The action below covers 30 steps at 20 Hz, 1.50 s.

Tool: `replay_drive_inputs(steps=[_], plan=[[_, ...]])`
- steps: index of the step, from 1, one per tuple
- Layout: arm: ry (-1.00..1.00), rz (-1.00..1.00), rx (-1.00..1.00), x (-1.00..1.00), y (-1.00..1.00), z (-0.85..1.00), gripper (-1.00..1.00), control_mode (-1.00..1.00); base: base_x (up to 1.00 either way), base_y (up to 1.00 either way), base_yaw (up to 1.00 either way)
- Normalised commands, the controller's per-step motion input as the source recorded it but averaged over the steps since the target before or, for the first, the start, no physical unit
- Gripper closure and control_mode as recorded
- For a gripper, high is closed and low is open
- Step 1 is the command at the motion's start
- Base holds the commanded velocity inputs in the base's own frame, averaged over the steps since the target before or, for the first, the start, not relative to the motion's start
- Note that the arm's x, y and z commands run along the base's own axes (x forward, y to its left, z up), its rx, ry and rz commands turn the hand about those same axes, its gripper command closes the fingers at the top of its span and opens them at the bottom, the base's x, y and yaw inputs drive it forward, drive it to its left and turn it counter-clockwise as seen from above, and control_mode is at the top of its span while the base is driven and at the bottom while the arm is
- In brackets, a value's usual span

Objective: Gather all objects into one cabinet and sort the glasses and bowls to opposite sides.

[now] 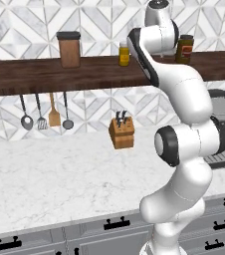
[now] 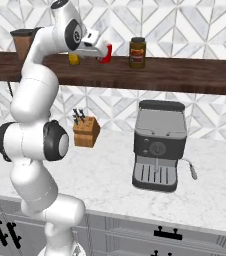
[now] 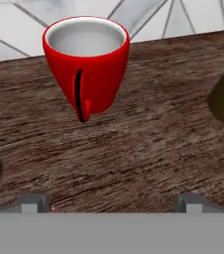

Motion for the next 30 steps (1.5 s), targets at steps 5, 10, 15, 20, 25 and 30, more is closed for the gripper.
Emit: replay_drive_inputs(steps=[5, 10, 15, 20, 25, 30], plan=[[-0.24, 0.0, 0.0, 0.11, 0.08, 0.0, -1.0, -1.0, 0.0, 0.0, 0.0], [-0.1, 0.0, 0.0, 0.13, 0.03, 0.0, -1.0, -1.0, 0.0, 0.0, 0.0], [0.0, 0.0, 0.0, 0.24, 0.0, 0.0, -1.0, -1.0, 0.0, 0.0, 0.0], [0.08, 0.0, 0.0, 0.32, 0.0, 0.0, -1.0, -1.0, 0.0, 0.0, 0.0], [0.11, 0.0, 0.0, 0.23, 0.0, 0.0, -1.0, -1.0, 0.0, 0.0, 0.0], [0.02, 0.0, -0.01, 0.26, 0.0, 0.0, -1.0, -1.0, 0.0, 0.0, 0.0]])
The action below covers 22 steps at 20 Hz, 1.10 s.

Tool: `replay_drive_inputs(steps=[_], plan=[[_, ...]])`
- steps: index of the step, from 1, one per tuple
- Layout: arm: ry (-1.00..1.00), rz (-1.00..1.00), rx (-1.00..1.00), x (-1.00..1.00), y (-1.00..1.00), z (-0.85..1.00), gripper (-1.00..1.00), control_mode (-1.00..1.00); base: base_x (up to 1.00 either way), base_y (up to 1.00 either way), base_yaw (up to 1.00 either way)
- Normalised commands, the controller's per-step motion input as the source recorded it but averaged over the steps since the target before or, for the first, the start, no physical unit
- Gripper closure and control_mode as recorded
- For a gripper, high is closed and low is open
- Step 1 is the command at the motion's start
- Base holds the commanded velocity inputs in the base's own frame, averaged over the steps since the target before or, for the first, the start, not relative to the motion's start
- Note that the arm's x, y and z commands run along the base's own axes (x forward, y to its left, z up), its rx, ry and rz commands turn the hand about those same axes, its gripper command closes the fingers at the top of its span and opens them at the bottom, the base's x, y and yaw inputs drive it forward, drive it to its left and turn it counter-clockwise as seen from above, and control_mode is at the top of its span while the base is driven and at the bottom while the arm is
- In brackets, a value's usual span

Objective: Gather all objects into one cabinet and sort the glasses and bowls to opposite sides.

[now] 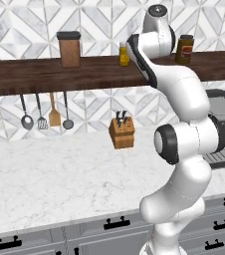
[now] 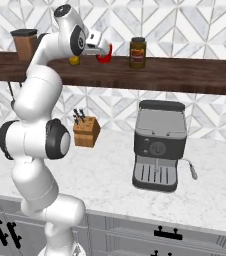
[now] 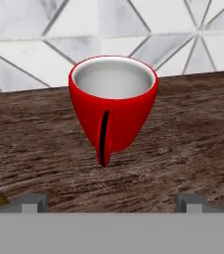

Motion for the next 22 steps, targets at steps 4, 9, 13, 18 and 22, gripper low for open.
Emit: replay_drive_inputs(steps=[4, 9, 13, 18, 22], plan=[[-0.02, -0.04, -0.04, 0.19, 0.0, 0.0, -1.0, -1.0, 0.0, 0.0, 0.0], [-0.1, -0.05, -0.04, 0.09, 0.0, 0.0, -1.0, -1.0, 0.0, 0.0, 0.0], [-0.11, -0.05, -0.02, 0.03, -0.03, 0.0, -1.0, -1.0, 0.0, 0.0, 0.0], [-0.12, -0.01, 0.0, 0.0, 0.0, 0.0, -1.0, -1.0, 0.0, 0.0, 0.0], [-0.05, -0.01, 0.04, 0.16, -0.01, 0.0, -1.0, -1.0, 0.0, 0.0, 0.0]])
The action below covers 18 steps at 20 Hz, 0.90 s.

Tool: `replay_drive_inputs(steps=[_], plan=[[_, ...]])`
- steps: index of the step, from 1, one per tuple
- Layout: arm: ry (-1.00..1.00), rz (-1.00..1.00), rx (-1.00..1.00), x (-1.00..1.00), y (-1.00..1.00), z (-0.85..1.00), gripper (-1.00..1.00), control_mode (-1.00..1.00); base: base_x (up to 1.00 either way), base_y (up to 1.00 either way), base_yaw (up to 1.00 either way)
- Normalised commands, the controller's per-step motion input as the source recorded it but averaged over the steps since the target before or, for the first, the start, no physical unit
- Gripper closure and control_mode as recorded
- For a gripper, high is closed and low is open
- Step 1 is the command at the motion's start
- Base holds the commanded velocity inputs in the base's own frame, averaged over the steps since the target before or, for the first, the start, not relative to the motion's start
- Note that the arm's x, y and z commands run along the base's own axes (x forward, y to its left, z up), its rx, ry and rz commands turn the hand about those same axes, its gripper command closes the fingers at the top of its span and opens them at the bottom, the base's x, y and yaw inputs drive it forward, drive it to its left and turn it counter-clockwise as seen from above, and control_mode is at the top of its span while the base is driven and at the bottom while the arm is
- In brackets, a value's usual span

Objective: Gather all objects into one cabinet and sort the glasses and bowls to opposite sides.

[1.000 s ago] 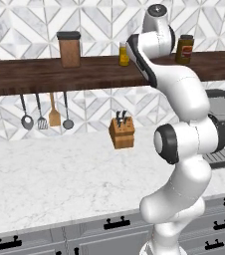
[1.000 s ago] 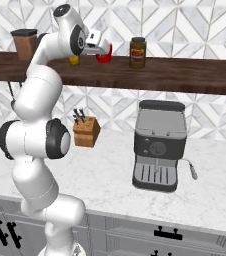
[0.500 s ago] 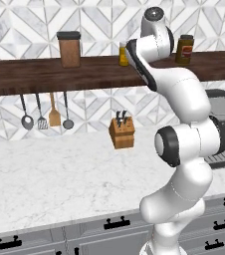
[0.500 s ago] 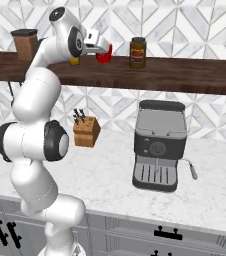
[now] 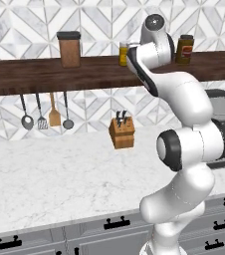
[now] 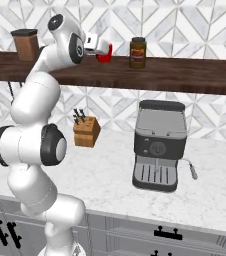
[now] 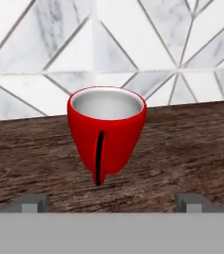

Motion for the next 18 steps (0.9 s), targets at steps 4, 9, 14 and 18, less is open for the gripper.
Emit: replay_drive_inputs(steps=[4, 9, 14, 18], plan=[[0.0, 0.0, 0.11, 0.35, -0.26, 0.0, -1.0, -1.0, 0.0, 0.0, 0.0], [0.0, 0.0, 0.15, 0.42, -0.21, 0.0, -1.0, -1.0, 0.0, 0.0, 0.0], [0.0, 0.0, 0.11, 0.39, -0.11, 0.0, -1.0, -1.0, 0.0, 0.0, 0.0], [0.0, 0.0, 0.09, 0.44, 0.0, 0.01, -1.0, -1.0, 0.0, 0.0, 0.0]])
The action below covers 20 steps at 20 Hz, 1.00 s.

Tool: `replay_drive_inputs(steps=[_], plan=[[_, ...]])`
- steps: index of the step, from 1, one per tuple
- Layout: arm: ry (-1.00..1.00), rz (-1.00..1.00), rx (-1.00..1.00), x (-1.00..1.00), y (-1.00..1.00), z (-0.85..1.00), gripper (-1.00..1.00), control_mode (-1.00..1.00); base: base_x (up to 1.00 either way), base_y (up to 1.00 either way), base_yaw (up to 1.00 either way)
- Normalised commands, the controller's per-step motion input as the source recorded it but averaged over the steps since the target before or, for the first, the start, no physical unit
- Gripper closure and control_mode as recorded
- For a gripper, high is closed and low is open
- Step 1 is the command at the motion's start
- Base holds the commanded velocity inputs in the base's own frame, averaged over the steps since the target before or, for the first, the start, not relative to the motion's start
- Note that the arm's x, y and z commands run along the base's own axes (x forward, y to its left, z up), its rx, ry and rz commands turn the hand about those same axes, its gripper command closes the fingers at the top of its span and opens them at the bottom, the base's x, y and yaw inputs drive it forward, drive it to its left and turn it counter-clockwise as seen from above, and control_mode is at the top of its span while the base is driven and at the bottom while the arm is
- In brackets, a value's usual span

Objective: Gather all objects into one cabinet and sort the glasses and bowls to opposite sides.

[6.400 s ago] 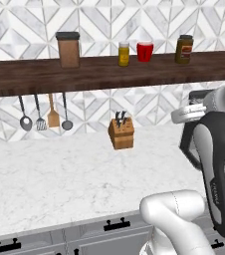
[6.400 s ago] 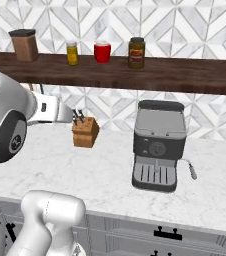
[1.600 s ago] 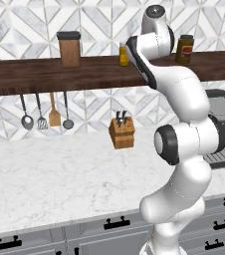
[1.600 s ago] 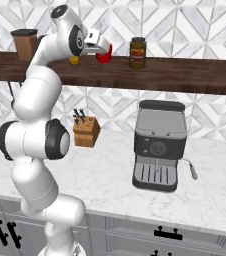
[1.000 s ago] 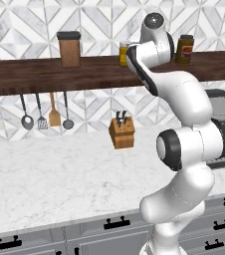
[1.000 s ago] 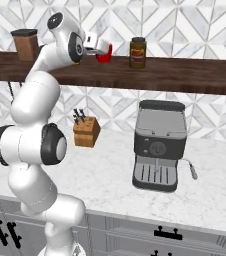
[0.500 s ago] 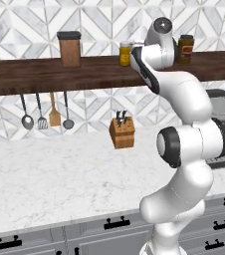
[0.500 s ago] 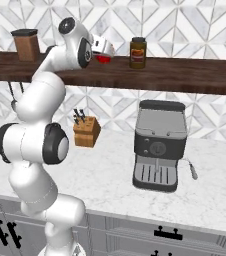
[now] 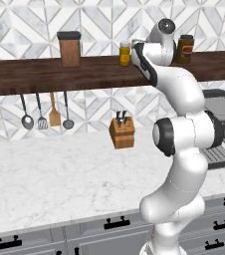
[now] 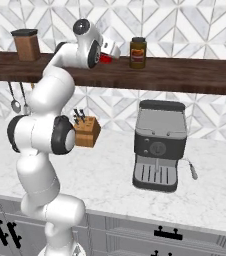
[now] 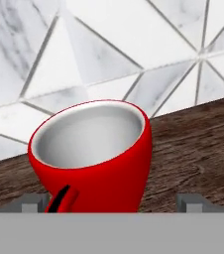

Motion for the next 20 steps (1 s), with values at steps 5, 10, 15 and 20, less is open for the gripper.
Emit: replay_drive_inputs(steps=[5, 10, 15, 20], plan=[[0.04, 0.0, 0.01, 0.2, 0.14, 0.04, -1.0, -1.0, 0.0, 0.0, 0.0], [0.19, 0.0, 0.0, 0.0, 0.05, 0.0, -1.0, -1.0, 0.0, 0.0, 0.0], [0.02, -0.05, 0.0, 0.0, 0.0, 0.0, 1.0, -1.0, 0.0, 0.0, 0.0], [-0.03, -0.1, 0.0, 0.0, 0.0, 0.0, 1.0, -1.0, 0.0, 0.0, 0.0]])
